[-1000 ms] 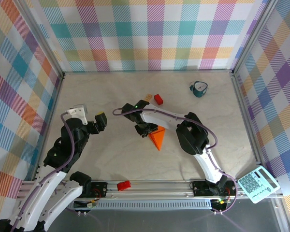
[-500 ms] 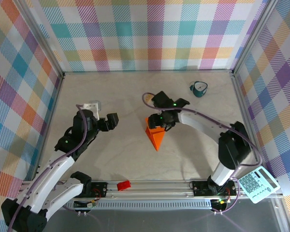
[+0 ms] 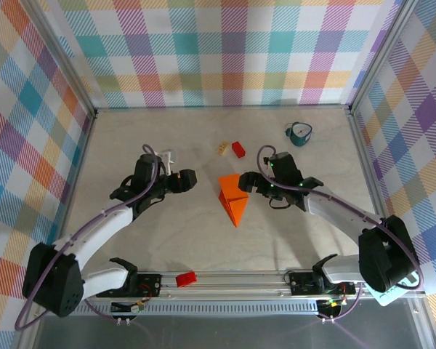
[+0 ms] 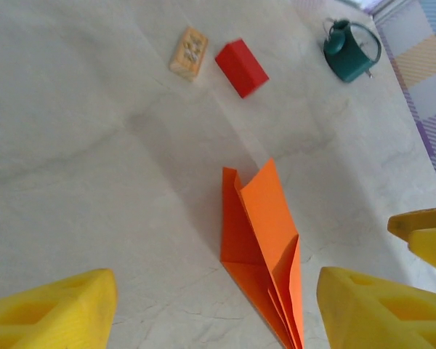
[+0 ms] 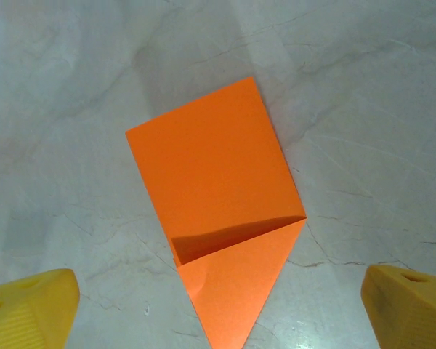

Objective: Fold a paper plane with a square sheet of paper (fold left side to right side)

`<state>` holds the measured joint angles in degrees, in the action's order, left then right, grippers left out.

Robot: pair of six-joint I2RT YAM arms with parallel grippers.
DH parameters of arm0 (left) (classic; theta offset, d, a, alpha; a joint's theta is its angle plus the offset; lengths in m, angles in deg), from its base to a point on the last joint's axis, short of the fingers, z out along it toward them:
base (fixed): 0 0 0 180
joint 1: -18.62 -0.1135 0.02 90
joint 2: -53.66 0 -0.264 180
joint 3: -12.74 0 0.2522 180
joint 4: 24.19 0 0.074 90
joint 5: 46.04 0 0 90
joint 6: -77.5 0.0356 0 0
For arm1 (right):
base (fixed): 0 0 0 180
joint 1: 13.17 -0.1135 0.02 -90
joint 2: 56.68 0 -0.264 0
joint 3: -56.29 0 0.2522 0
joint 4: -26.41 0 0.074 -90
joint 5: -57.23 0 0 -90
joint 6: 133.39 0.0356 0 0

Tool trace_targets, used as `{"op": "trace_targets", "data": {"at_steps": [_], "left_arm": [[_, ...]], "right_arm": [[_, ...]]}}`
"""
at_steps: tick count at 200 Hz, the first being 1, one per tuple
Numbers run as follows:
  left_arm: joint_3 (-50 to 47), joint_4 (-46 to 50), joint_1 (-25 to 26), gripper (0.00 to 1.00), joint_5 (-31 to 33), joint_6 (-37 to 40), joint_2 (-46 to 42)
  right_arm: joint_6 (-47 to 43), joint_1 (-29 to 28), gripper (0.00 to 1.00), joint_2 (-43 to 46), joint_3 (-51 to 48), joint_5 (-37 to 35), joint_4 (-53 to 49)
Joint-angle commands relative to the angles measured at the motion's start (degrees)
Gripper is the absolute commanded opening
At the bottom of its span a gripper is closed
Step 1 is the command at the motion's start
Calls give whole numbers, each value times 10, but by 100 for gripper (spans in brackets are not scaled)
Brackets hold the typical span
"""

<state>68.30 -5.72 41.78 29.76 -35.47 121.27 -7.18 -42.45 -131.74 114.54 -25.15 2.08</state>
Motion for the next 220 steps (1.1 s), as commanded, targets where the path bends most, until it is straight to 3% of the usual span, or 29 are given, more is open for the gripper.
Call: {"op": "trace_targets", "data": {"at_steps": [1,66,143,192,220], "left_arm": [[7,-49,8,71,-56,-29,39],[65,-97,69,68,-79,-49,183],[114,-156,95,60,-105,-85,317],[143,-191,100,42,-119,-106,378],[152,-197,100,21,-120,-110,394]], "right_arm": [[45,18,99,26,-42,37,110],[64,28,99,27,-85,49,151],[55,28,99,51,-103,28,135],[51,29,99,65,-111,21,119],[44,29,99,79,-112,12,109]]}}
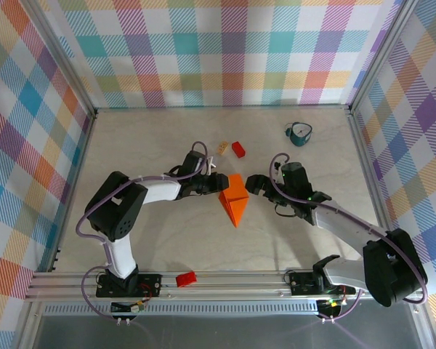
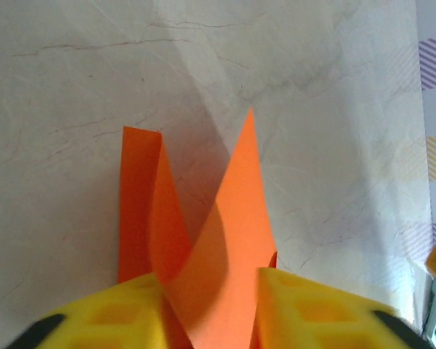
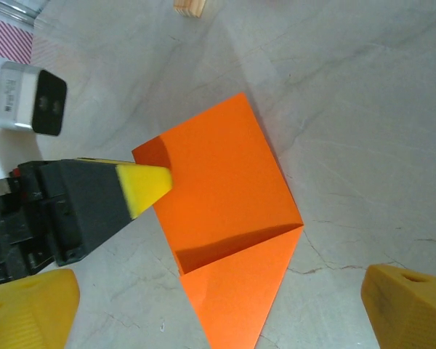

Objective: Fold a paper plane with a square sheet of paper (fold left side to right side)

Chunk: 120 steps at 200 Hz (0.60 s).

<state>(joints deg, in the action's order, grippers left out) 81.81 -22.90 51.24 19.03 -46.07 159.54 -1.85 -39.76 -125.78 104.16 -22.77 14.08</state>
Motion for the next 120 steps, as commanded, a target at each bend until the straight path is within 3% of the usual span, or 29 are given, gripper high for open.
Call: {"op": "trace_targets", "data": {"at_steps": [1,19,39,120], "left_arm": [[17,-26,5,20,-12,-4,11],[12,-29,5,7,-14,-2,5],[1,-23,4,0,-14,8,-16],[-81,6,-51,0,-60,75,-162]], "right_arm": [[-10,2,99,21,-8,-12,-11],[-15,2,99,29,-9,-17,-18],[-21,2,99,37,-10,-22,-26],[-55,3,99,83,-16,-50,-52]]}}
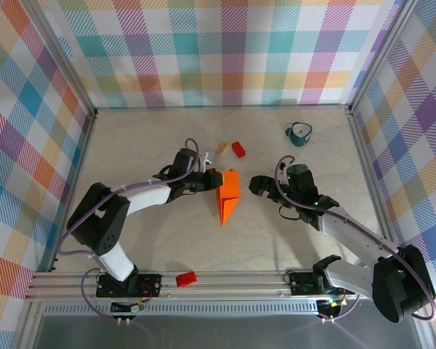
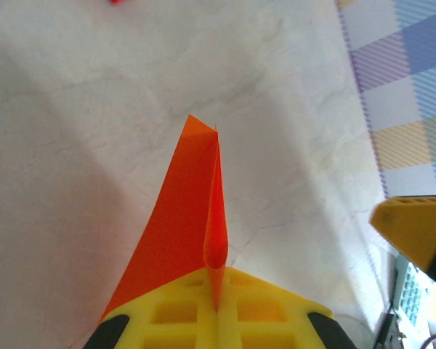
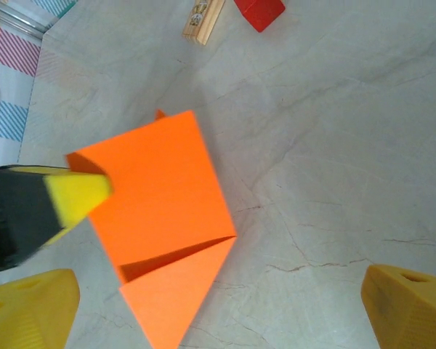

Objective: Fold a paper plane with a square sheet of paper (fold left side to right side)

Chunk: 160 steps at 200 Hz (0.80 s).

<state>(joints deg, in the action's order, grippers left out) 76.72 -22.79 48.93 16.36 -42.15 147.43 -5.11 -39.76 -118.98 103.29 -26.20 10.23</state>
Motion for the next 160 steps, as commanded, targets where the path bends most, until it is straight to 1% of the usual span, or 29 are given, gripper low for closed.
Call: {"op": "trace_targets", "data": {"at_steps": [1,24,53,76,86,124,137,160], "left_arm": [[-31,5,-29,0,-35,36,-42],[-59,-1,-55,0,-77,53,-72],[-82,-3,-81,0,-149,82,-110],[-91,11,-97,0,-196,109,-137],[-94,12,-101,0,-215,117,-145],[-105,-4,-104,0,-273,118,-154],[-111,-21,-104,0,-286,110,-155],[-120,-59,-104,0,-306,90,-152]], "right_arm": [[-23,3,99,15,-7,-16,-14],[-25,3,99,18,-6,-18,-16],[-29,3,99,18,-4,-16,-11],[-51,4,99,12,7,14,-6],[-67,4,99,6,15,42,-4],[-122,7,99,-38,49,204,18],[-129,7,100,-54,56,259,36],[-118,7,98,-80,55,333,88]]}}
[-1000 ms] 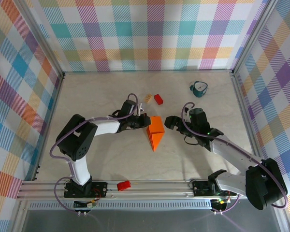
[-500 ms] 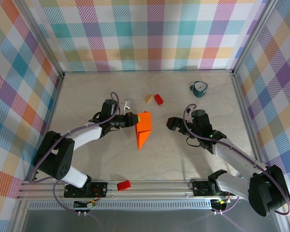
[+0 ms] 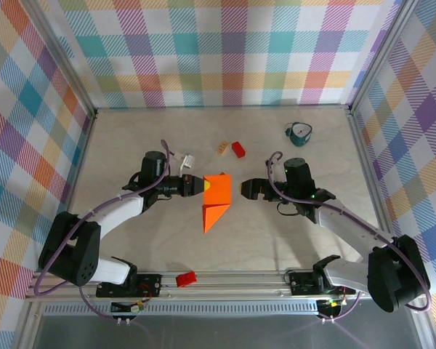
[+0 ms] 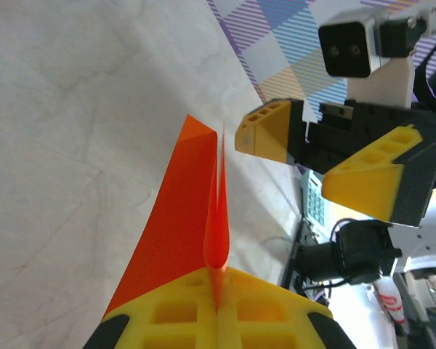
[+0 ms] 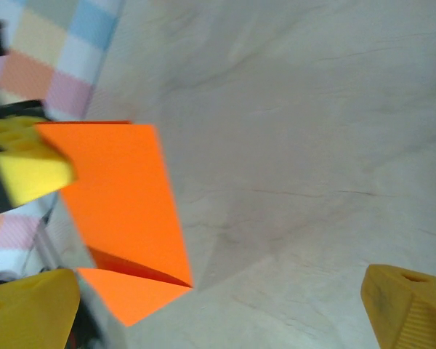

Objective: Fold a paper plane with a square sheet of paper (fold left side to right side)

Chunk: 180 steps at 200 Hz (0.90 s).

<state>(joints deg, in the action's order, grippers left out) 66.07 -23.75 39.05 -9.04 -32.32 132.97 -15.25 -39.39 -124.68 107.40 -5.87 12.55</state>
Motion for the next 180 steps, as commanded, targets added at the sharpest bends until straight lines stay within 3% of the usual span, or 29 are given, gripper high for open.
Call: {"op": "trace_targets", "data": {"at_steps": [1,42,89,180], "left_arm": [[-14,-51,-5,0,-53,-10,-7],[-22,-128,-4,0,-73,-62,10],[-29,-181,-2,0,-79,-100,30],[-27,-173,0,0,-77,-95,43]], "right_arm": [[-16,4,98,-23,14,133,68],[26,3,93,-82,7,204,155],[49,-13,81,-133,19,251,203],[12,-18,51,-118,54,228,148]]}}
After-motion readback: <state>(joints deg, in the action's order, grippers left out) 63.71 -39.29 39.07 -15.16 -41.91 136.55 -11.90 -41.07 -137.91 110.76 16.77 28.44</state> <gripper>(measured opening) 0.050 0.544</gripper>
